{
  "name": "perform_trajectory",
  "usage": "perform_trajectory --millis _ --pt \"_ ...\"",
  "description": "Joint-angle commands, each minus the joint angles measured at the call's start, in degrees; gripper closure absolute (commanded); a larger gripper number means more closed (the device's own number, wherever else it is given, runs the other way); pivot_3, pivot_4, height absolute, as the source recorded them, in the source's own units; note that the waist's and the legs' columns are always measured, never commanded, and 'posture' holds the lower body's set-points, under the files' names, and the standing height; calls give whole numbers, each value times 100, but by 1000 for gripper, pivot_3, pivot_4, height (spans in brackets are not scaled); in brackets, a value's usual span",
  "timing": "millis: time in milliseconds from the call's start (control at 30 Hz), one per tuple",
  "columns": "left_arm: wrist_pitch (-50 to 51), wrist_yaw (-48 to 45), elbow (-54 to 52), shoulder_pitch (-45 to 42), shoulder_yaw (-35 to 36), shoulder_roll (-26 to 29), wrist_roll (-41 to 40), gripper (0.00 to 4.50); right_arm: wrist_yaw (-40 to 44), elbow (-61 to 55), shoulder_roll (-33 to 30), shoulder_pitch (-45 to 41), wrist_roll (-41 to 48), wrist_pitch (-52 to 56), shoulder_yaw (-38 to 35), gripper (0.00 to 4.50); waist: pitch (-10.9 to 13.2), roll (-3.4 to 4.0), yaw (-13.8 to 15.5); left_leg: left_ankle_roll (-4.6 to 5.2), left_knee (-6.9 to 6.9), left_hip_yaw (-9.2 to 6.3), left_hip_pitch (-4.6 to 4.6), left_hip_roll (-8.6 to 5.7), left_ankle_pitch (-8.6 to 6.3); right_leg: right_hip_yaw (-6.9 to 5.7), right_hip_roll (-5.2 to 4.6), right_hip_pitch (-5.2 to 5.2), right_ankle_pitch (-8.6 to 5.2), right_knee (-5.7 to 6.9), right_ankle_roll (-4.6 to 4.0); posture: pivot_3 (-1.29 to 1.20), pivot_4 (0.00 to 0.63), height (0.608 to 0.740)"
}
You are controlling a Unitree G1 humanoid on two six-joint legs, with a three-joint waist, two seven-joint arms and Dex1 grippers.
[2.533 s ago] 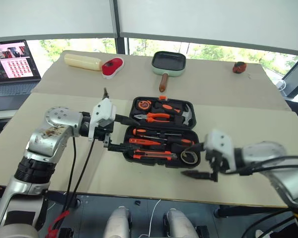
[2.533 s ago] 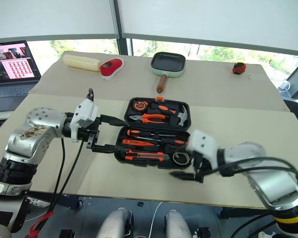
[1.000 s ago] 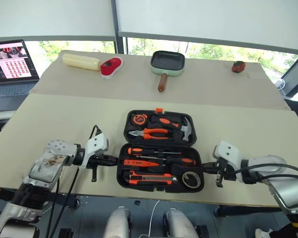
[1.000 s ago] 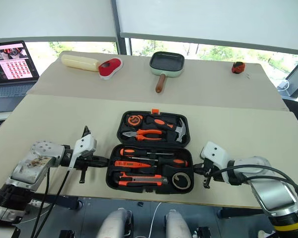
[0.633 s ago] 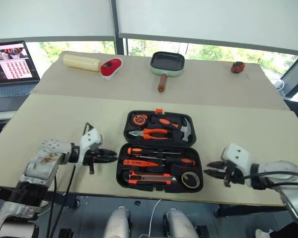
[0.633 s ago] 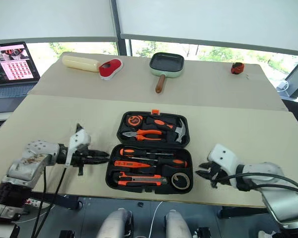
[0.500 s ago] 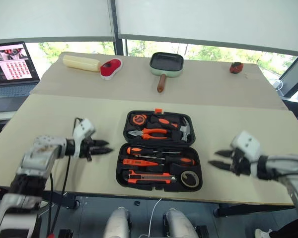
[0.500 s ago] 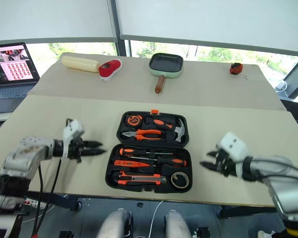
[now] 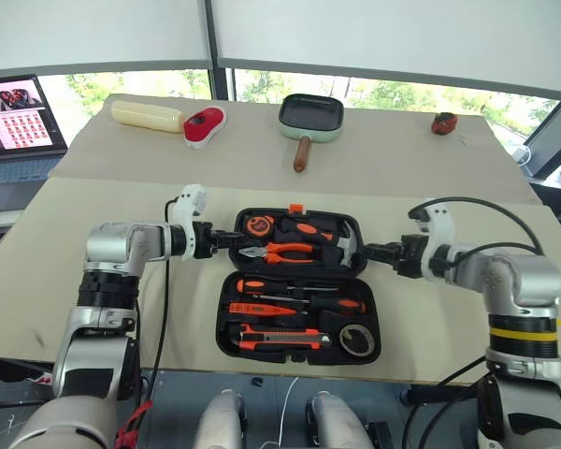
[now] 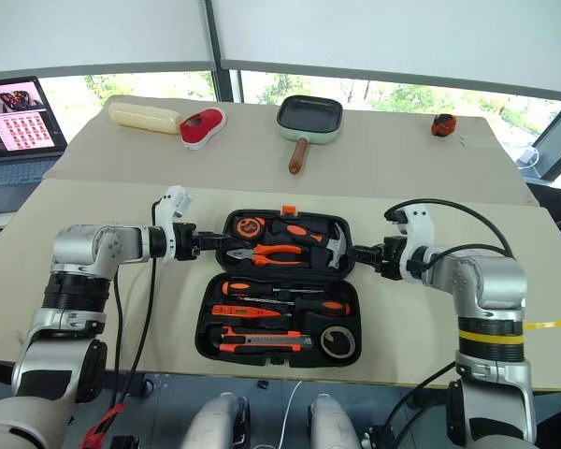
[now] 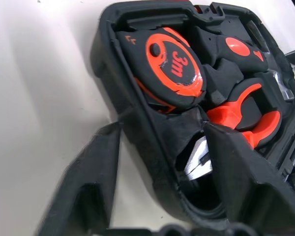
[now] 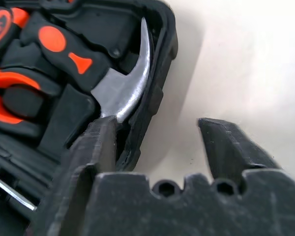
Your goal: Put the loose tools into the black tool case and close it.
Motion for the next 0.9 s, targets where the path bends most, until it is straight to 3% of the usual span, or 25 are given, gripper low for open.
perform_trajectory --millis 33,133,200,500,733,900 --pt "96 2 -132 -21 61 -77 -181 3455 -153 0 74 -211 115 47 -215 3000 0 0 10 0 0 -2 0 -2 0 -1 -2 1 0 1 0 0 150 740" --pt "98 15 -176 66 70 -101 -213 4407 -254 88 175 -328 148 86 -322 3987 -1 1 29 0 0 -4 1 -13 0 -6 -14 6 -1 0 4 0 150 740" --pt "135 27 -244 123 96 -131 -250 4500 -279 96 216 -365 148 96 -327 4456 -1 1 25 0 1 -4 2 -16 0 -6 -17 8 0 1 6 0 150 740" --pt "-191 -28 -846 273 364 -373 -558 4500 -132 -551 226 -246 426 29 -332 4456 -1 1 12 -1 -2 -6 2 -17 0 -7 -18 8 0 -2 7 0 150 740" --pt "-2171 31 -1152 302 202 -719 -67 4500 -249 -770 272 -363 73 -1197 -266 4456 2 1 23 -3 -9 -6 -3 -27 3 -6 -27 4 2 -6 11 0 150 740" --pt "-3805 -23 -1345 913 23 -586 497 4500 118 -1573 -229 558 -619 -2642 454 4456 3 4 8 -3 -36 -6 -11 -29 3 -5 -27 -5 2 -34 11 0 150 740"
